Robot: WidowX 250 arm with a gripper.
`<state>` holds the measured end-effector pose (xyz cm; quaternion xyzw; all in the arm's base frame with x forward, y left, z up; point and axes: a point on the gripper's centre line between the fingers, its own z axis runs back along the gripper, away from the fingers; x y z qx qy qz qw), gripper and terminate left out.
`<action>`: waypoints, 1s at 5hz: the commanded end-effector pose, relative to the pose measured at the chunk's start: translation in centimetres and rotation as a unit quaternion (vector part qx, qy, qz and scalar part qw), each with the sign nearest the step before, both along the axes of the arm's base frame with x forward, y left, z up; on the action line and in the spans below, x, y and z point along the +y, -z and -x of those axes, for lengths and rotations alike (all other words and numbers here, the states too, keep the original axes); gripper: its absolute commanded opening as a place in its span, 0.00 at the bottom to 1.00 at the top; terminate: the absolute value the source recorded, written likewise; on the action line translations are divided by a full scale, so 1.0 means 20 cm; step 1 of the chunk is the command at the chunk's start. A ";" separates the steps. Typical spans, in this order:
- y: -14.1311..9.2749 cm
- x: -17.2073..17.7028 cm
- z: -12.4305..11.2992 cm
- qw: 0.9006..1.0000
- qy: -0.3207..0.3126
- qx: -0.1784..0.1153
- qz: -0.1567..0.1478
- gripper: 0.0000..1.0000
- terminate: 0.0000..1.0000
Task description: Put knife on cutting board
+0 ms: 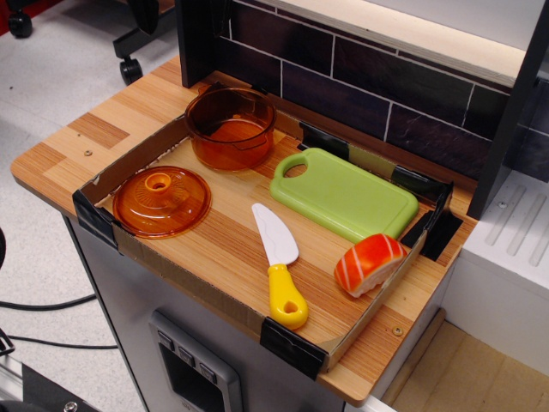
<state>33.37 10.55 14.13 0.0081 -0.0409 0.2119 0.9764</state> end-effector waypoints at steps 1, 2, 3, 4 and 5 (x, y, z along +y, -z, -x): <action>0.00 0.00 0.00 1.000 0.000 0.000 0.000 1.00 0.00; 0.10 -0.09 0.07 1.000 -0.015 0.007 -0.017 1.00 0.00; 0.16 -0.18 0.15 0.999 -0.040 0.024 0.019 1.00 0.00; 0.18 -0.24 0.25 0.997 -0.054 0.019 0.043 1.00 0.00; 0.22 -0.31 0.33 0.994 -0.098 -0.009 0.051 1.00 0.00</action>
